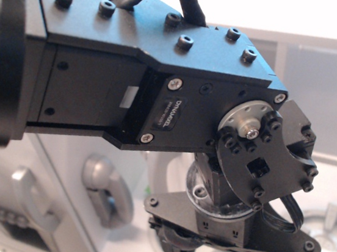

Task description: Close microwave

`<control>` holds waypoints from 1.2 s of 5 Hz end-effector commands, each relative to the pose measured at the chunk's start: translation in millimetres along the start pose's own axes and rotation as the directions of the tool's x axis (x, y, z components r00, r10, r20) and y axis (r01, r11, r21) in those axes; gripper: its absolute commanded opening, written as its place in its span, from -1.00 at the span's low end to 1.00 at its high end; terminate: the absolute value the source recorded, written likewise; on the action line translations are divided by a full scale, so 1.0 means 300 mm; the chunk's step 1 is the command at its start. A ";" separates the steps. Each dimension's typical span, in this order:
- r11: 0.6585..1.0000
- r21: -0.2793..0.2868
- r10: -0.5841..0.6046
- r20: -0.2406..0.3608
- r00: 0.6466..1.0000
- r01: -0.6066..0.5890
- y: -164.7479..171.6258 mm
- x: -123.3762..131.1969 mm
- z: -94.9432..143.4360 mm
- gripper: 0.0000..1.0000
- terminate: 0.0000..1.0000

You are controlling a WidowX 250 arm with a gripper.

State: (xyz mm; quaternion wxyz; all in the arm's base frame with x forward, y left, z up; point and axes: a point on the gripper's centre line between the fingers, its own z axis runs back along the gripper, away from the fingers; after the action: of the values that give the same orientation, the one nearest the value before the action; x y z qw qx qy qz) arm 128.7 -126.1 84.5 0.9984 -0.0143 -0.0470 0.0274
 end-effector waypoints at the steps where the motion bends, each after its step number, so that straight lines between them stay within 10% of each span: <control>1: 1.000 0.000 0.000 0.000 1.000 0.000 0.000 0.000 0.000 1.00 -1.00; 6: 0.998 -0.023 -0.049 0.095 0.994 0.052 0.375 0.120 0.053 1.00 -1.00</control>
State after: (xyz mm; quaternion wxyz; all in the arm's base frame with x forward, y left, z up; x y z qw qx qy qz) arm 153.1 -11.9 95.6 0.9961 -0.0233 -0.0851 0.0040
